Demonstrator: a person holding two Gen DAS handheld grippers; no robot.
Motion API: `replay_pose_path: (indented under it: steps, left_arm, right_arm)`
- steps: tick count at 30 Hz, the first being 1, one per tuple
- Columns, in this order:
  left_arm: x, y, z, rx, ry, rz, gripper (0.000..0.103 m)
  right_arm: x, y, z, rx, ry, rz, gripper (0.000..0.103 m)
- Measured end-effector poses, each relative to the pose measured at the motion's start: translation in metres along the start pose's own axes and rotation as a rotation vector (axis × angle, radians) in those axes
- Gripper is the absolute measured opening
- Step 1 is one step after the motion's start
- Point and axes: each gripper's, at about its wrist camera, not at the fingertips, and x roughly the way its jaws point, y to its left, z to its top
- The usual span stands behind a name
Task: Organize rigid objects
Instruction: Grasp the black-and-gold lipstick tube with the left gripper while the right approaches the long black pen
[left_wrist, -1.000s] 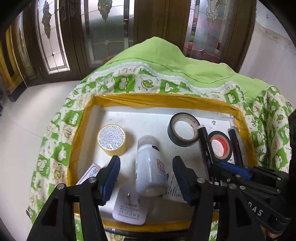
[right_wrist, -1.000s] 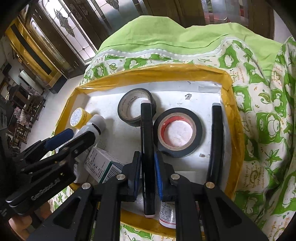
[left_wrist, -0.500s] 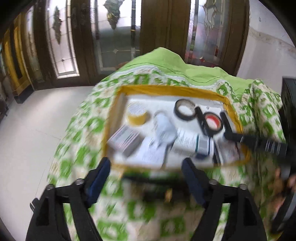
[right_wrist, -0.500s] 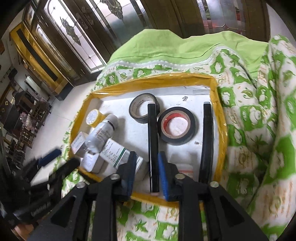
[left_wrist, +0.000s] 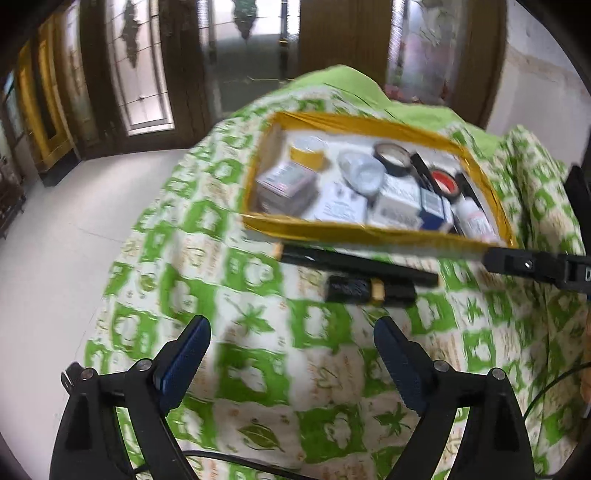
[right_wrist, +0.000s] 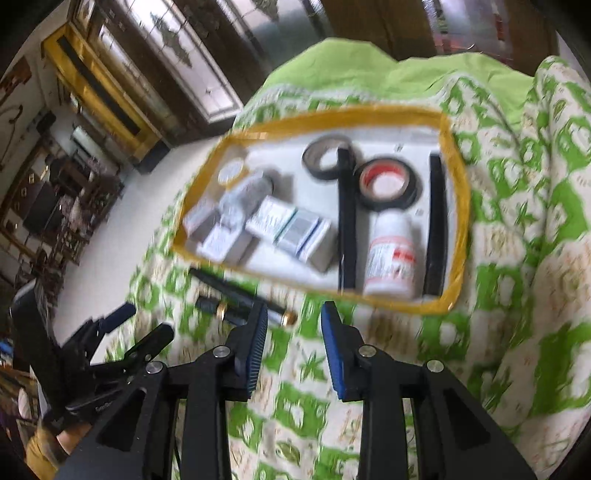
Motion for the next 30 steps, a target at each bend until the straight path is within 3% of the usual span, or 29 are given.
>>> replay_pose_path:
  steps: [8,19,21,23,30]
  left_arm:
    - [0.014,-0.050,0.002,0.151,0.004,-0.024,0.092]
    - [0.056,-0.067,0.013,0.150,0.048,0.031,0.092]
    - [0.058,-0.064,0.019,0.125,0.042,0.018,0.092]
    - [0.060,-0.058,0.022,0.090,0.048,-0.003,0.078]
    - [0.039,-0.044,0.011,0.102,0.123,-0.059,0.078]
  right_arm:
    - [0.008,-0.001,0.000,0.026,0.021,0.021,0.029]
    - [0.015,-0.002,0.000,0.035,0.056,0.040,0.034]
    - [0.017,0.000,0.000,0.027,0.062,0.042,0.034]
    - [0.020,0.000,-0.001,0.026,0.070,0.039,0.034]
    - [0.031,-0.003,-0.002,0.027,0.096,0.033,0.034]
